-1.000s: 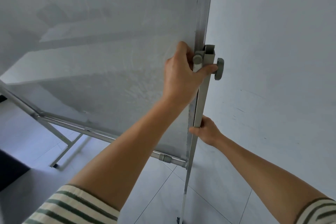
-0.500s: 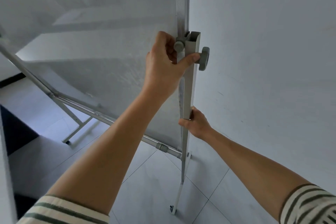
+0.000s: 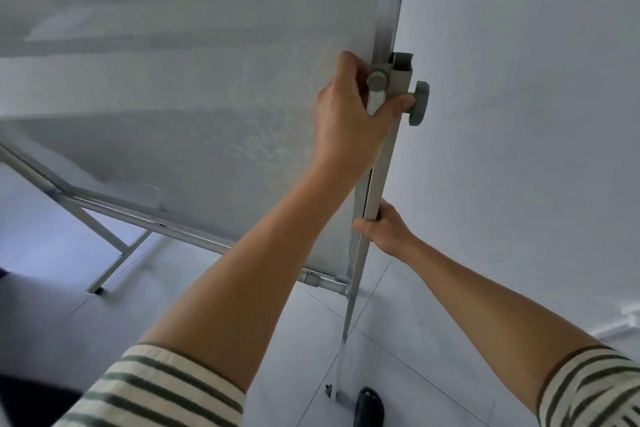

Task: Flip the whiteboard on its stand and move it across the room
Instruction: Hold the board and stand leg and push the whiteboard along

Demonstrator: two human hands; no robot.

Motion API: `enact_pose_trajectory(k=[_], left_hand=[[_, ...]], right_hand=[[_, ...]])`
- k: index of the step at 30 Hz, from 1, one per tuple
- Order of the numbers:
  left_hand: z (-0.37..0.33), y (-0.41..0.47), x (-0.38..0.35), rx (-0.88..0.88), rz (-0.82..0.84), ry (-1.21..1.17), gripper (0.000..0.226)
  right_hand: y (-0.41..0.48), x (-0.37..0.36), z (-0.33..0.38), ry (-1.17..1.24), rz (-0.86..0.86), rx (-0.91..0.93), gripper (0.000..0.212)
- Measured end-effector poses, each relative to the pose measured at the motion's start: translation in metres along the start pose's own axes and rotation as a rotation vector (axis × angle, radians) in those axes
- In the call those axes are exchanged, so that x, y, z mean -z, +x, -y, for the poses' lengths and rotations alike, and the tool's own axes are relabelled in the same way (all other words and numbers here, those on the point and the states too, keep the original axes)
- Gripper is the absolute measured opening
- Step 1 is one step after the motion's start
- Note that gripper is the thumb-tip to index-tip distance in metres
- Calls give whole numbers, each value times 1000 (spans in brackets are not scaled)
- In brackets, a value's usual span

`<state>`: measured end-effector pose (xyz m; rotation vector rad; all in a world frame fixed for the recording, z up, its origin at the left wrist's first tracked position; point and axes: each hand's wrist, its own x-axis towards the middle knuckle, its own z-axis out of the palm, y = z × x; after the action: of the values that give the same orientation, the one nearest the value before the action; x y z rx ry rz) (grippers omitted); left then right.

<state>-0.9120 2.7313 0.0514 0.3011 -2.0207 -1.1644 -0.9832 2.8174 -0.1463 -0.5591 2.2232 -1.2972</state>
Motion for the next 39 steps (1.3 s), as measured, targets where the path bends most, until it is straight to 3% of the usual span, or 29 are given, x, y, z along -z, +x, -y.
enact_pose_trajectory(k=[8,13,23,27,39], left_hand=[[-69,-75,-59,-32,56,-5,46],[-112,-123,-95,-6,37,6,44],[-198,-224,-163,80,-43,21,41],[-234,-262,-185,98,-38,21,41],[-322,-373,-250,62,56,-11,39]], right_hand=[[-89,65,-53,31,-41,-16,47],[-137,107,-88,17,-16,8,47],[-228,186,-153,-46,68,99,23],[-269,215,-173,-63,70,125,31],[-404,290,-241,61,24,37,19]])
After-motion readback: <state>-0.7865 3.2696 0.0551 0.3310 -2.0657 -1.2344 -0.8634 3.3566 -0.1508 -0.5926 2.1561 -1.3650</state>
